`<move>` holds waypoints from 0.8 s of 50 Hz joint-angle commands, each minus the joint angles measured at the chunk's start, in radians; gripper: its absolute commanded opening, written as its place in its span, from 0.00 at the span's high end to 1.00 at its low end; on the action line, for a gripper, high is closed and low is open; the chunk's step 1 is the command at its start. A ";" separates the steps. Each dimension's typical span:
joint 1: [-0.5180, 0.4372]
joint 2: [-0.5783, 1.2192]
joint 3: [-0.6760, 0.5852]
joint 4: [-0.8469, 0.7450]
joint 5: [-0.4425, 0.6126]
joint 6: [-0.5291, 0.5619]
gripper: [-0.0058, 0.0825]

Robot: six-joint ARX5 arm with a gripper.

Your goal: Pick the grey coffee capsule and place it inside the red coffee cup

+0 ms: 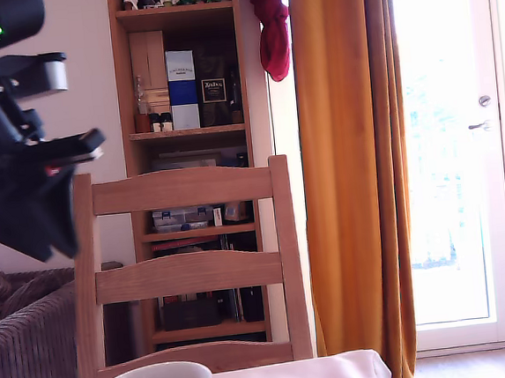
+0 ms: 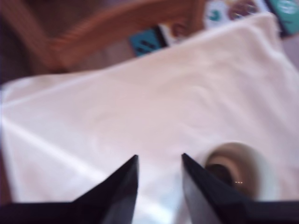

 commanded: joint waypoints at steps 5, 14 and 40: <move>0.058 -0.029 -0.010 0.035 -0.020 0.051 0.96; 0.153 -0.066 -0.034 0.095 0.002 0.083 0.96; 0.395 -0.239 -0.190 0.271 0.073 0.125 0.96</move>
